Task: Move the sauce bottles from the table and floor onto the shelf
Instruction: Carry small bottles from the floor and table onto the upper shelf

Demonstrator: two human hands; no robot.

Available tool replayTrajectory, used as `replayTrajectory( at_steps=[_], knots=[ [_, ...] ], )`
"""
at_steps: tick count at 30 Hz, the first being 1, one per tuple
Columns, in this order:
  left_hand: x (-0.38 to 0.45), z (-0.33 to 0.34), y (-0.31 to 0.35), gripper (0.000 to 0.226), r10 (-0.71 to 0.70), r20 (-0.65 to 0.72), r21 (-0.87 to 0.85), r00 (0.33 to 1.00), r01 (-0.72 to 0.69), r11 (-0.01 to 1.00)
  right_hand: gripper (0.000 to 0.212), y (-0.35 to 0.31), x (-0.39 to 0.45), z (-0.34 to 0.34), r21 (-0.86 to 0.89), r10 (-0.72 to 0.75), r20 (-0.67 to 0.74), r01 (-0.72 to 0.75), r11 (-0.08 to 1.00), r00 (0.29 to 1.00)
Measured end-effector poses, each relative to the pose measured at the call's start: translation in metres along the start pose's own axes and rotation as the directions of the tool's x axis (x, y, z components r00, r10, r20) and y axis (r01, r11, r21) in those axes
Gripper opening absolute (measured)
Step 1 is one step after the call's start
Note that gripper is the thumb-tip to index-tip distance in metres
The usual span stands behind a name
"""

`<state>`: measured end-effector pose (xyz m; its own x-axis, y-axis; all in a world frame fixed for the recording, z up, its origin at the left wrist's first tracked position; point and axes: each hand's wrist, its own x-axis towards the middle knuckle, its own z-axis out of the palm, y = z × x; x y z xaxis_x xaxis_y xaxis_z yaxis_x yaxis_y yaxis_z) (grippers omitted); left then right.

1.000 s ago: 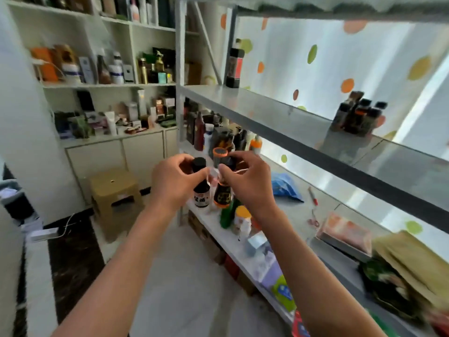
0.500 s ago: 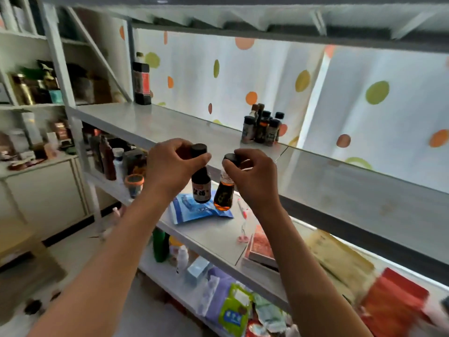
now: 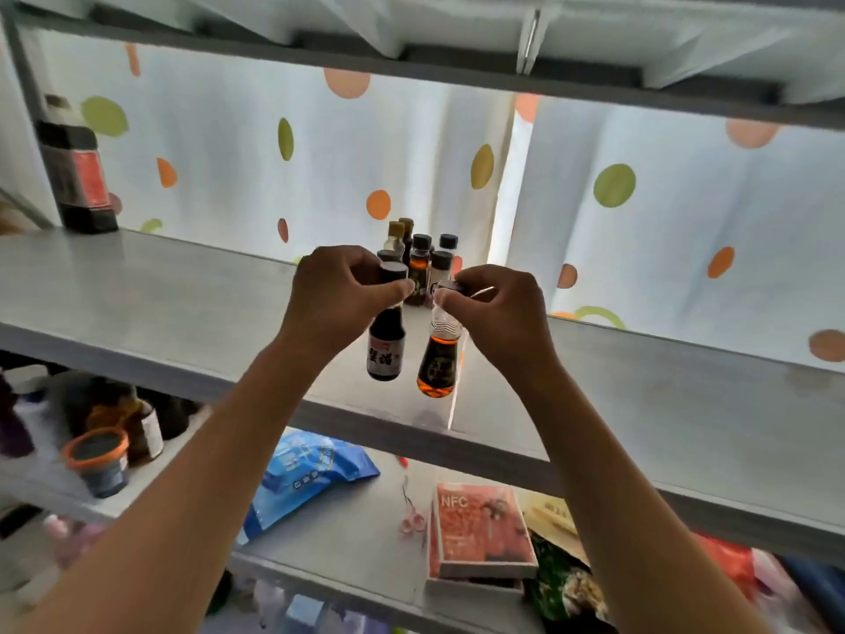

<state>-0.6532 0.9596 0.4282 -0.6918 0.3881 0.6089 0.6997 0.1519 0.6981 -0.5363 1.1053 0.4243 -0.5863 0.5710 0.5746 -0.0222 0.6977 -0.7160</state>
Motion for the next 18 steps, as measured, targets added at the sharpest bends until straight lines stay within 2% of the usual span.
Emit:
replayTrajectory(
  at_steps=[5,9,12,18],
  knots=[
    [0.078,0.029,-0.042,0.027,0.130,0.127,0.042,0.983,-0.136,0.990,0.020,0.018,0.053,0.031,-0.109,0.062,-0.075,-0.070,0.992,0.995],
    [0.122,0.054,-0.070,0.042,0.219,0.084,0.103,0.972,-0.227,0.968,0.018,0.035,0.085,0.050,-0.180,0.102,-0.130,-0.125,0.976,0.986],
    [0.151,0.071,-0.080,0.047,0.298,0.103,0.162,0.949,-0.312,0.936,0.019,0.044,0.102,0.056,-0.251,0.088,-0.163,-0.127,0.960,0.983],
    [0.179,0.098,-0.093,0.047,0.312,0.119,0.204,0.943,-0.331,0.921,0.022,0.059,0.119,0.054,-0.349,0.071,-0.149,-0.120,0.929,0.986]
  ],
)
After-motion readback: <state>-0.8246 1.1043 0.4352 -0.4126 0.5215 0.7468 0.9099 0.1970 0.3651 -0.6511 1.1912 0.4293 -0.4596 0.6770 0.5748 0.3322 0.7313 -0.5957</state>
